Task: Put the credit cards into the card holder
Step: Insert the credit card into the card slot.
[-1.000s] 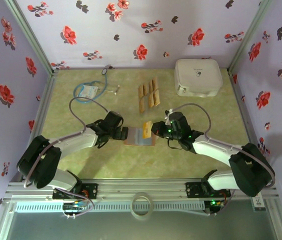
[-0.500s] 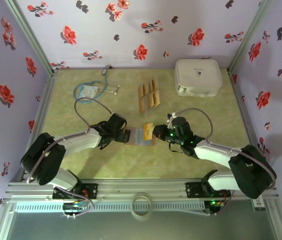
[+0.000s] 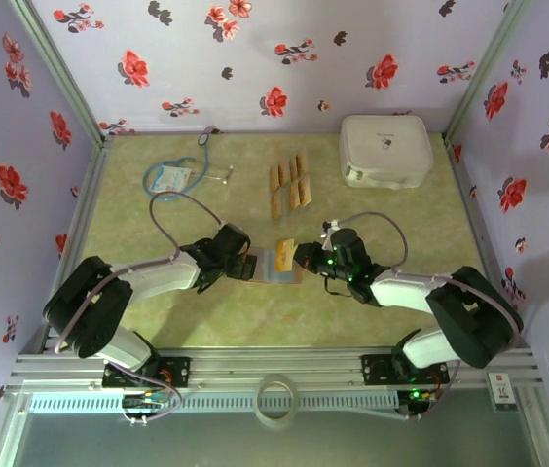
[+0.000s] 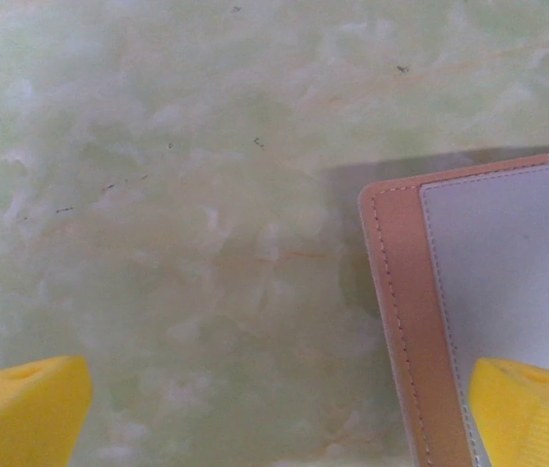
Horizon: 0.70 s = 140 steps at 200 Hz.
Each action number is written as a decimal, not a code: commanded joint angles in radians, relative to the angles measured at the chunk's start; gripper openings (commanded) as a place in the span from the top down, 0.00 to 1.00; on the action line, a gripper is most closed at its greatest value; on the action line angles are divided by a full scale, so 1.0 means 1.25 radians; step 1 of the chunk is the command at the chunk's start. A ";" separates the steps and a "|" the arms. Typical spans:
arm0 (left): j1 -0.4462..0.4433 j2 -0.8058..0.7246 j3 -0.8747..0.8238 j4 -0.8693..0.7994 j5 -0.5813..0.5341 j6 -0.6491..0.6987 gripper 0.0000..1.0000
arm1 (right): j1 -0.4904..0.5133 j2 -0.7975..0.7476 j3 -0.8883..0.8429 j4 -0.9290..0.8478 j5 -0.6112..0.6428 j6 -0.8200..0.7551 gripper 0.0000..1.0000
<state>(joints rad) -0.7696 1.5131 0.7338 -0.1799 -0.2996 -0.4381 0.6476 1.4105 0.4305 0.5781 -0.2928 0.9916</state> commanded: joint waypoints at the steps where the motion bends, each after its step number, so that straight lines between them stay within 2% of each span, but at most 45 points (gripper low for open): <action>1: -0.006 0.015 -0.014 0.002 -0.033 0.002 0.00 | -0.004 0.018 -0.014 0.059 -0.009 0.017 1.00; 140: -0.014 0.029 -0.030 -0.006 -0.049 -0.026 0.00 | 0.007 0.132 -0.015 0.194 -0.023 0.029 1.00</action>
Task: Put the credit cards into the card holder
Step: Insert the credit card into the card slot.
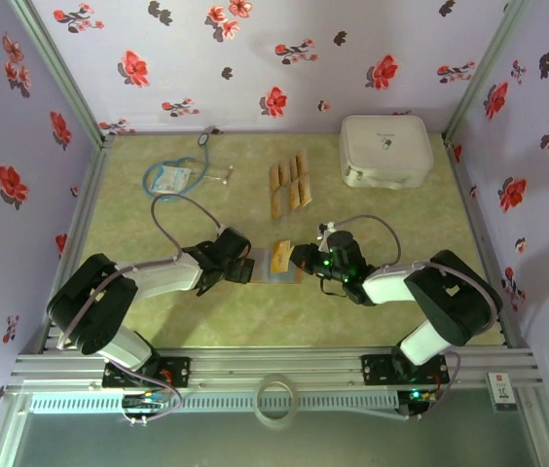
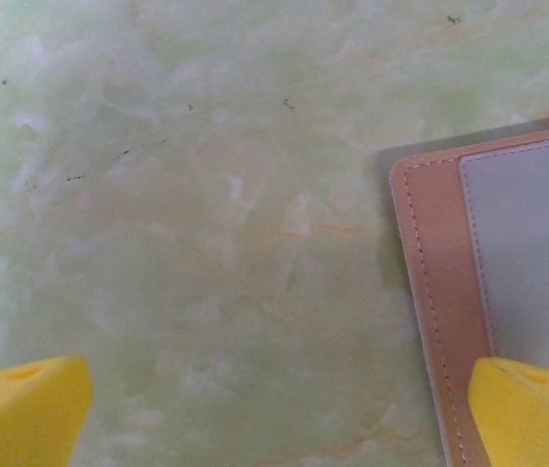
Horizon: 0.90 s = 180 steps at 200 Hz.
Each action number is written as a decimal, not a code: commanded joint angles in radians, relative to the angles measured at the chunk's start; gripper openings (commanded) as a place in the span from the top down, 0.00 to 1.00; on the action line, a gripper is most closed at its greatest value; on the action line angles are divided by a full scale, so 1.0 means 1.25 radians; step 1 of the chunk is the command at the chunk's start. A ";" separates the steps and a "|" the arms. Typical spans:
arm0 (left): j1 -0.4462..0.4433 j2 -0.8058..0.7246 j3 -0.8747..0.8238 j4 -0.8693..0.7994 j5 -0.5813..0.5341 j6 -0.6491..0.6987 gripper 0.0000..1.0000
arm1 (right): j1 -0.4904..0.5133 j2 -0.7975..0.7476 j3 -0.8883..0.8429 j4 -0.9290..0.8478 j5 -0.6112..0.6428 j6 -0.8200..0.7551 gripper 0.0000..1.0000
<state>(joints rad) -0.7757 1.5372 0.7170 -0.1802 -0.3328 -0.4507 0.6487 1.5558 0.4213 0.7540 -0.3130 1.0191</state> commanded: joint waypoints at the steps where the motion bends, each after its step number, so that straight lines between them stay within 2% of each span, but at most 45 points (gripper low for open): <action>1: -0.010 0.010 -0.016 -0.006 -0.023 -0.017 0.00 | 0.006 0.016 -0.008 0.054 -0.007 0.007 1.00; 180: -0.011 0.010 -0.026 -0.001 -0.023 -0.021 0.00 | 0.014 0.147 -0.004 0.193 -0.035 0.038 1.00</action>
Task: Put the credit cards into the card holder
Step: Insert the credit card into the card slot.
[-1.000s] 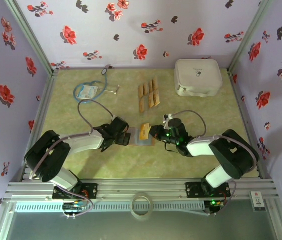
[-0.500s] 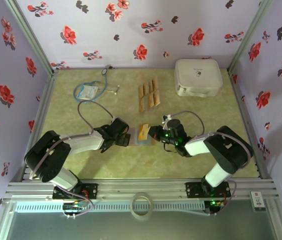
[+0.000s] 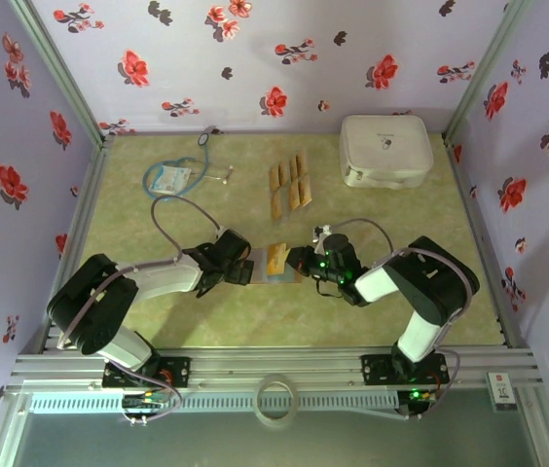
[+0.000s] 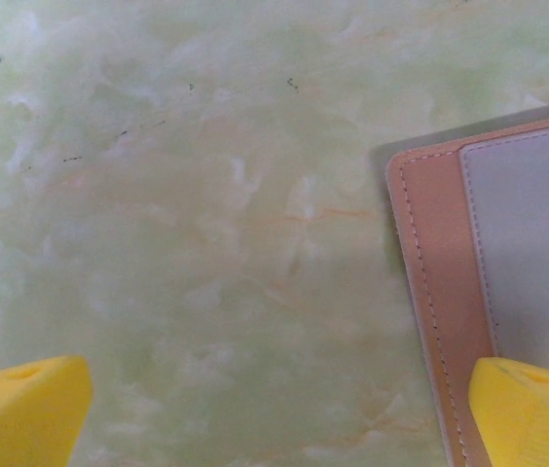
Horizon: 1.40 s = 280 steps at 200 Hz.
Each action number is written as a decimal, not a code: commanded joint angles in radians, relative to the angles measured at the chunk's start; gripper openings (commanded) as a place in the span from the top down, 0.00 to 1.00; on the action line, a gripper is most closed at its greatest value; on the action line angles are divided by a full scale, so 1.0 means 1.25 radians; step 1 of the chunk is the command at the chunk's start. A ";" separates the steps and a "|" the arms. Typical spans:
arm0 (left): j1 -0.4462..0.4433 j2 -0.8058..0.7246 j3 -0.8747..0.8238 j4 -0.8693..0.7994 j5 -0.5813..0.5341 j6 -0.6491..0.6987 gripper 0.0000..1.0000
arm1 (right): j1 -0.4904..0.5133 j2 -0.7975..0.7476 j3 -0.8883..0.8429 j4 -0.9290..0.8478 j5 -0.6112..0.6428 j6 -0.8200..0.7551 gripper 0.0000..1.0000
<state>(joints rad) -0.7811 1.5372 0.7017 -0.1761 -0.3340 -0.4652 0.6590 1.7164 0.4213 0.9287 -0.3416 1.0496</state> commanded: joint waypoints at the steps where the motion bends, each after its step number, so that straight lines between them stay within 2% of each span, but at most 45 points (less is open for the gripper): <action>1: -0.007 0.010 -0.013 -0.003 -0.024 -0.009 0.00 | 0.005 0.019 -0.004 0.054 -0.012 0.013 1.00; 280: -0.007 0.011 -0.021 0.006 -0.024 -0.013 0.00 | 0.017 0.087 -0.018 0.121 -0.016 0.039 1.00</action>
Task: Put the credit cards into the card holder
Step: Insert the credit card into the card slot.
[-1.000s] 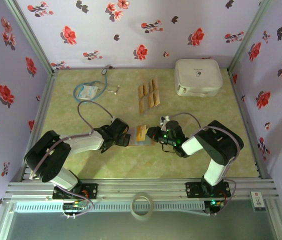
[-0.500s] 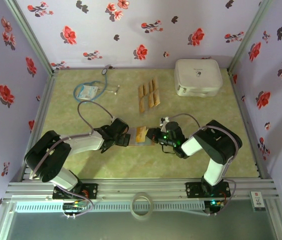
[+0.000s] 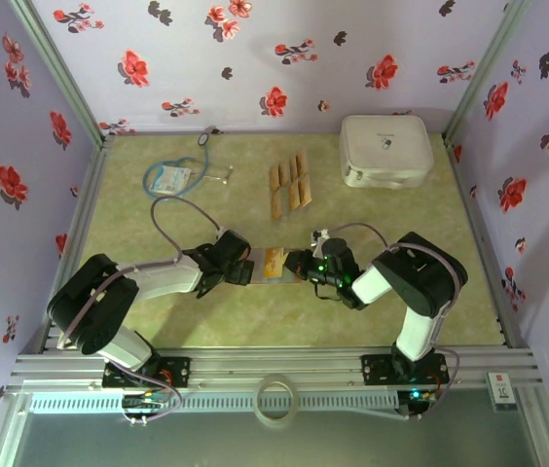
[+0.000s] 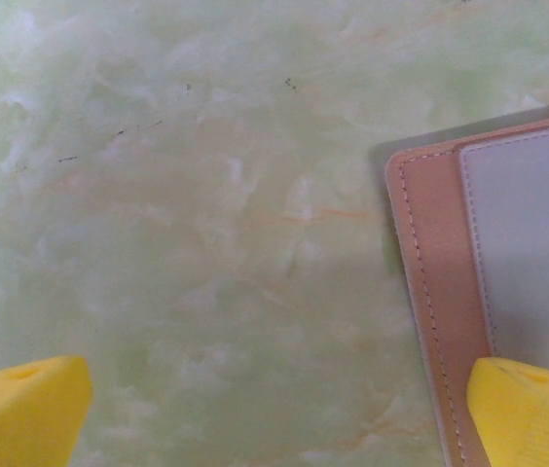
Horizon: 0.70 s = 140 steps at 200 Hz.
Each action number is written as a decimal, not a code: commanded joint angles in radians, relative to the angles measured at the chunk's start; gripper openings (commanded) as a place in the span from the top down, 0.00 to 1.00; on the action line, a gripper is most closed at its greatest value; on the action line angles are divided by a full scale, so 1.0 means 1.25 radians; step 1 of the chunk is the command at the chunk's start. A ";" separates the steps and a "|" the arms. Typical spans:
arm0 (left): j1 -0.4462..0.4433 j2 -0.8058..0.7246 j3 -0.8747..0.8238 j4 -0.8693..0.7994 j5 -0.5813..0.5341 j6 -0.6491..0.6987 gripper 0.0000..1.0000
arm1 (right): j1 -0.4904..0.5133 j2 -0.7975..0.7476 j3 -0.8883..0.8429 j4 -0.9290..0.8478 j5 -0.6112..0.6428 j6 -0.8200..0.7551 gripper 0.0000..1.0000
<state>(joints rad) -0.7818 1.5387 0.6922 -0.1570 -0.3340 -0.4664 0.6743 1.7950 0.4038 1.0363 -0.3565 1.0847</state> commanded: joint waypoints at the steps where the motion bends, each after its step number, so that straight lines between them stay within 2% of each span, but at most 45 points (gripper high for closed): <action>1: -0.007 0.010 -0.013 -0.009 -0.025 -0.012 0.00 | 0.005 0.025 -0.003 0.036 -0.004 0.010 1.00; 140: -0.007 0.013 -0.016 -0.007 -0.024 -0.011 0.00 | 0.005 0.026 -0.009 0.036 -0.009 0.010 1.00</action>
<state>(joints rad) -0.7822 1.5387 0.6907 -0.1528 -0.3340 -0.4694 0.6743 1.8275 0.4038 1.0729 -0.3637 1.0863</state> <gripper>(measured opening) 0.996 0.054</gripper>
